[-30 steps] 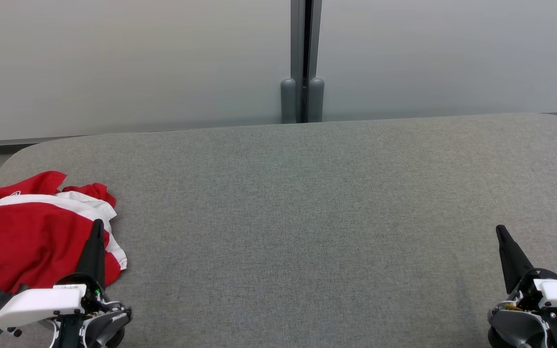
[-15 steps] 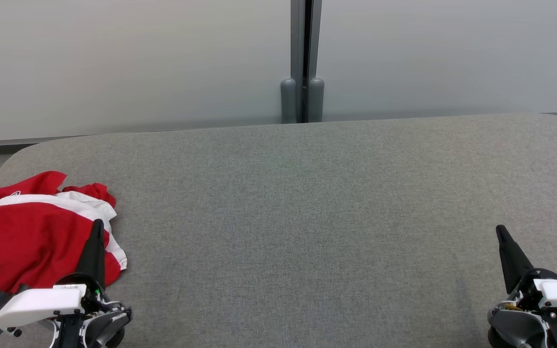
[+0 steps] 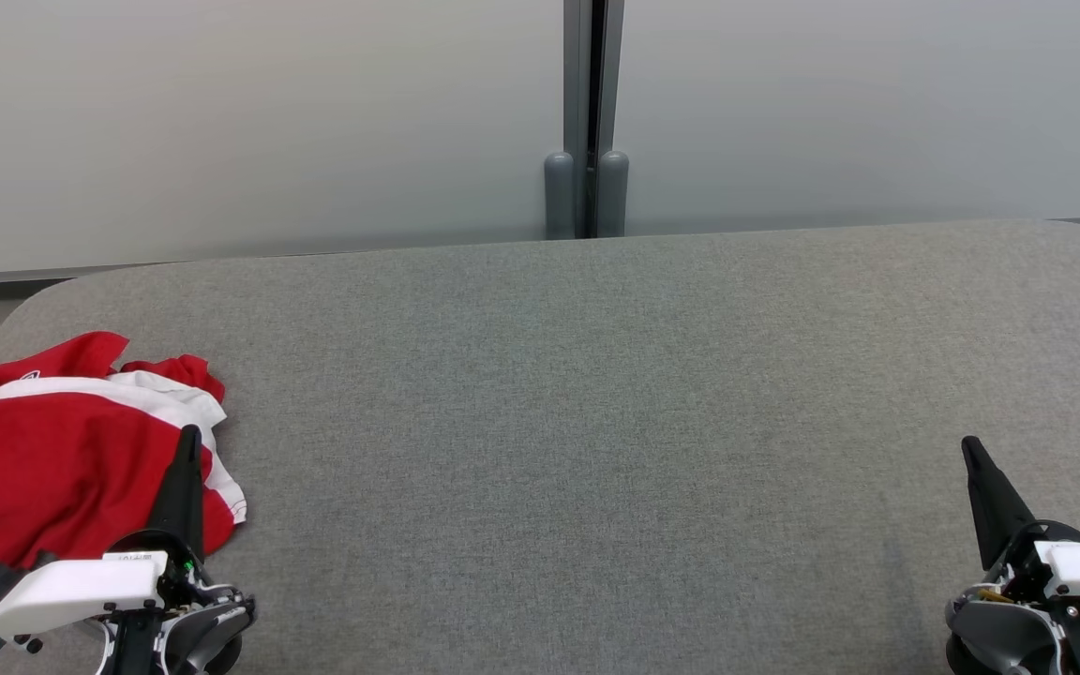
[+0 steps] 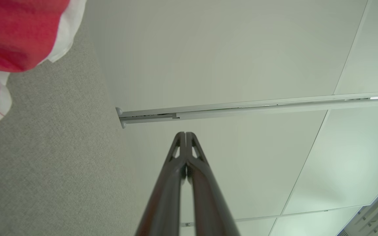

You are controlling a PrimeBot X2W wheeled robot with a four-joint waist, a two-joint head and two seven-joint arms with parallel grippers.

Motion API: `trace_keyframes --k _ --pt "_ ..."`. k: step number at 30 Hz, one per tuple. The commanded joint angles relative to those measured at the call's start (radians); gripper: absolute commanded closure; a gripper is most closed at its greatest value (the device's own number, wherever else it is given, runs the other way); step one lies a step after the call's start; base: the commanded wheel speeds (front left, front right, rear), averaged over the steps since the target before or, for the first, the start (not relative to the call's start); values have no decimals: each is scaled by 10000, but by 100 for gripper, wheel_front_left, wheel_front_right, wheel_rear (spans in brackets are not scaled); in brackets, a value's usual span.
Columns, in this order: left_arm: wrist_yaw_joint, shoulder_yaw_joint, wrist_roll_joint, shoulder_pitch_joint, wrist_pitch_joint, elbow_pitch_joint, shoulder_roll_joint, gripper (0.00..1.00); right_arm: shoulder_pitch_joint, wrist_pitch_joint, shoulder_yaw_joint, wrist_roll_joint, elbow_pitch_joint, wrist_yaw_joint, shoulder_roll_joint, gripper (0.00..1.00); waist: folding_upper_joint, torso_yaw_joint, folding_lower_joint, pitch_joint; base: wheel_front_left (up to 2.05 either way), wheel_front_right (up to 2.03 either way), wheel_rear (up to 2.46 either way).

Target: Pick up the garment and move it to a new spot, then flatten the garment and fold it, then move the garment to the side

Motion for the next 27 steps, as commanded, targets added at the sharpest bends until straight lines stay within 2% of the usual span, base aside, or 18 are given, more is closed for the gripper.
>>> trace_keyframes --k 1,27 --pt "-40 35 -5 -146 24 -28 57 100 -86 23 -3 13 -31 5 -48 100 0 0 0 0 0 0 0" --pt "-40 35 -4 -137 22 -28 57 100 -87 22 -3 13 -31 5 -48 100 0 0 0 0 0 0 0"
